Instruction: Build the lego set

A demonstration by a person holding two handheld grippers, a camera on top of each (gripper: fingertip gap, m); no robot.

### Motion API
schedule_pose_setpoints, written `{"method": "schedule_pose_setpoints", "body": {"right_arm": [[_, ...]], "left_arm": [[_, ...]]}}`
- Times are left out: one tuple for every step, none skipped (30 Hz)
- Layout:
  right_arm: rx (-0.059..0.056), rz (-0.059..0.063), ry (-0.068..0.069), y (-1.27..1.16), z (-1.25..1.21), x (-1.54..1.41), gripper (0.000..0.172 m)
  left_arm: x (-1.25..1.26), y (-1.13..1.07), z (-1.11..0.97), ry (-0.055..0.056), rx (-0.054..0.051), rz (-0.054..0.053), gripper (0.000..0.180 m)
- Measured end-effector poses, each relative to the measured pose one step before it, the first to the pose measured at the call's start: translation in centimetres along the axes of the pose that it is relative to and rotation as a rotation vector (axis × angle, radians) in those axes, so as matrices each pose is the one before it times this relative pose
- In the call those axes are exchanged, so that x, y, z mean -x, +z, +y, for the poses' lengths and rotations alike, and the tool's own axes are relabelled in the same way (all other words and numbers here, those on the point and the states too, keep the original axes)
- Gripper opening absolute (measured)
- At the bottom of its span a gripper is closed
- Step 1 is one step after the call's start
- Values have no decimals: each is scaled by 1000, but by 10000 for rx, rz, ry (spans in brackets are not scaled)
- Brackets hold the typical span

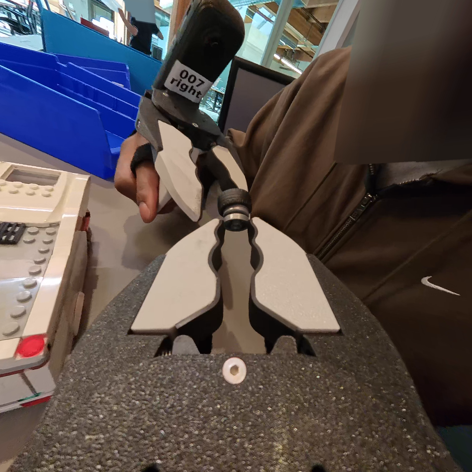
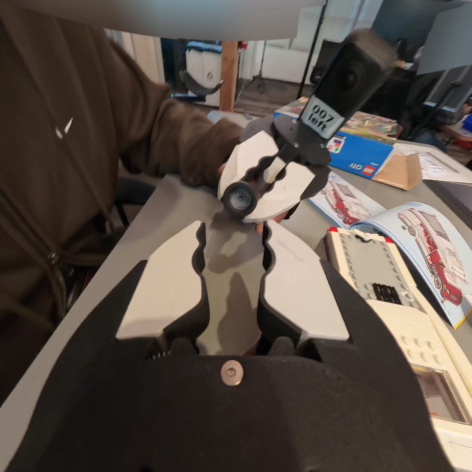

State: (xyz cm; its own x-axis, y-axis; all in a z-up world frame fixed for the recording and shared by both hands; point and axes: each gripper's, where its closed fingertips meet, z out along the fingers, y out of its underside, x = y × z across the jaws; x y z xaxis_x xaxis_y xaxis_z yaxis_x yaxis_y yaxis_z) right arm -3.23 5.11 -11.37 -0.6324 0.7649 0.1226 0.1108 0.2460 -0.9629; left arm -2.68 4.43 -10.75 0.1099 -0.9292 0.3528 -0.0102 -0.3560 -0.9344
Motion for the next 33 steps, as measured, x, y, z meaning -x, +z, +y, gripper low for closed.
{"method": "schedule_pose_setpoints", "body": {"right_arm": [[122,-129,-175,-100,67,295,44],[5,-97,-119,-107,-98,232,44],[-73,-82,-25,-84,-217,168,44],[-112,-61,48,-65,-251,86,44],[-109,-34,60,-31,-201,34,45],[-57,-3,45,16,-94,-4,45],[12,8,26,94,45,-1,45],[54,-40,-7,171,138,106,45],[109,-67,-72,237,240,206,44],[198,-41,-174,281,333,244,44],[257,-33,-265,288,395,277,44],[233,-87,-292,258,349,375,44],[128,-168,-251,184,196,478,45],[38,-177,-182,131,55,443,43],[12,-151,-113,93,23,338,42],[-18,-113,-67,36,-21,230,42],[-43,-39,-80,-14,-56,103,41],[-67,31,-116,-69,-89,0,39],[-70,96,-126,-92,-99,-85,35],[-47,143,-91,-83,-56,-207,32],[-25,139,-30,-89,-31,-234,30],[-19,111,13,-101,-19,-205,28],[-37,103,30,-109,-14,-219,26],[-68,109,56,-98,-69,-224,26],[-107,101,71,-121,-140,-272,23],[-129,63,62,-132,-194,-203,21],[-104,19,58,-102,-212,-69,20],[-39,-26,42,-53,-80,-24,19],[23,-49,8,4,-1,48,20],[33,-57,-8,48,-17,101,20],[15,-93,30,59,-43,145,20],[11,-121,75,8,-26,143,20],[-17,-144,93,-29,-50,157,20]], "left_arm": [[-179,61,130,16,88,100,18],[-186,100,228,-1,147,106,18],[-171,149,314,-6,207,101,18],[-112,174,372,10,231,57,18],[-152,203,355,20,220,80,18],[-204,247,331,-3,205,118,18],[-194,289,313,-6,204,117,18],[-131,328,298,-6,195,75,18],[-129,366,312,-38,194,82,18],[-48,393,249,-88,170,55,18],[-130,384,219,-113,142,111,18],[-173,356,244,-88,156,141,18],[-157,326,373,-37,235,109,18],[-142,255,244,-34,149,97,18],[-150,209,129,-43,89,99,18],[-74,135,78,-7,59,48,18],[-28,32,-21,-8,-6,7,18],[46,-92,-132,-42,-86,-31,18],[117,-200,-202,-77,-130,-65,18],[152,-234,-202,-84,-135,-77,18],[180,-241,-158,-68,-126,-92,18],[182,-200,-153,-93,-121,-76,18],[131,-141,-127,-93,-111,-31,18],[121,-87,-97,-60,-96,-31,18],[120,-5,2,-46,-34,-24,18],[-6,64,57,-42,-9,64,18],[-7,91,20,-46,-25,66,18],[-70,96,-32,-38,-53,95,18],[-153,89,-96,-20,-71,134,18],[-124,70,-76,5,-46,95,18],[-51,75,40,19,25,34,18],[-73,86,9,20,8,48,18],[-97,104,-20,6,-17,70,18]]}}
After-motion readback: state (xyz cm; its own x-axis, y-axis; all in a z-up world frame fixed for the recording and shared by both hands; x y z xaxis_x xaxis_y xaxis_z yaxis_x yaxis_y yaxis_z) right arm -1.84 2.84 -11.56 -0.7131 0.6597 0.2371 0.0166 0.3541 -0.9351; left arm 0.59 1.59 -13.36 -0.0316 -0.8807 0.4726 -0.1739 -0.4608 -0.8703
